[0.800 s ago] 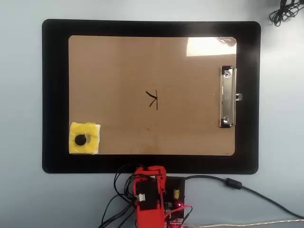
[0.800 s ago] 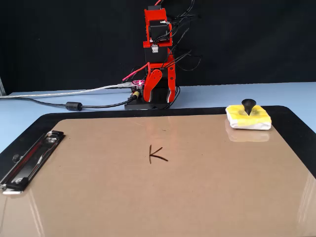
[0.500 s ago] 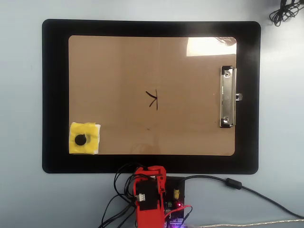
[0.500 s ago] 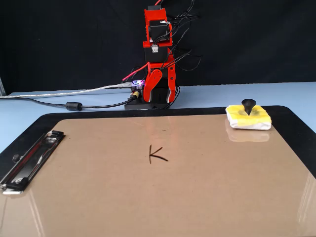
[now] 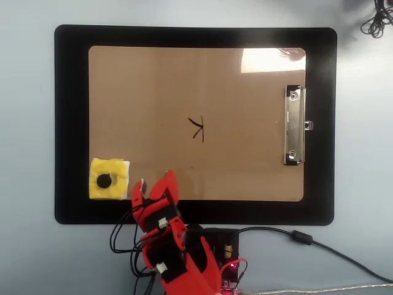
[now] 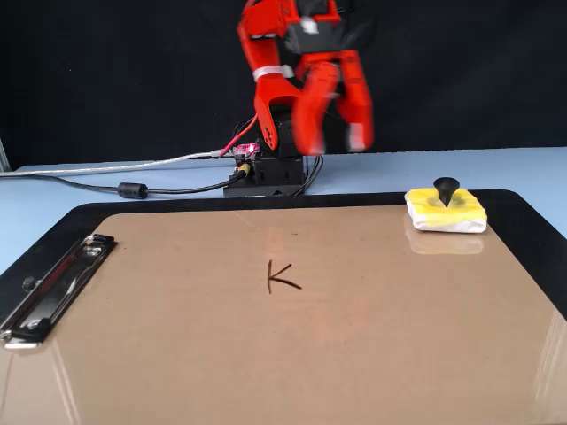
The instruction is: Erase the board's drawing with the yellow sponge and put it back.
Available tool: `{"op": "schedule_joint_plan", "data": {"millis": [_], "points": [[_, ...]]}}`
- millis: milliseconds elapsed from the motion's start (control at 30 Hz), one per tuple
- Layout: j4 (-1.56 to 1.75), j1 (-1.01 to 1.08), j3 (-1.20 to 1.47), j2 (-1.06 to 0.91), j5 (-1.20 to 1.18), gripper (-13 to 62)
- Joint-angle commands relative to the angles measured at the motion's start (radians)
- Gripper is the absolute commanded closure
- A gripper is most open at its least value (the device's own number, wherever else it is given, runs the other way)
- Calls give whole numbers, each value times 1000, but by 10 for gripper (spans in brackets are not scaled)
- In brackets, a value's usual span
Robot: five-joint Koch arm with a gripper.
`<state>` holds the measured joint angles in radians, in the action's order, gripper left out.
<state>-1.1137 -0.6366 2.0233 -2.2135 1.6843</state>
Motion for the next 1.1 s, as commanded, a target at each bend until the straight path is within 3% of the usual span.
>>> {"op": "schedule_joint_plan", "data": {"millis": [0,167,300,467,600,1067], "points": [[370,-124,55,-6,149,157],[902,-425,295,8,202,156],[1129,-468,408,110,193,156],[1244,-474,408,288,117,155],[1252,-468,414,310,9,155],[1404,-465,410,509,2,161]]}}
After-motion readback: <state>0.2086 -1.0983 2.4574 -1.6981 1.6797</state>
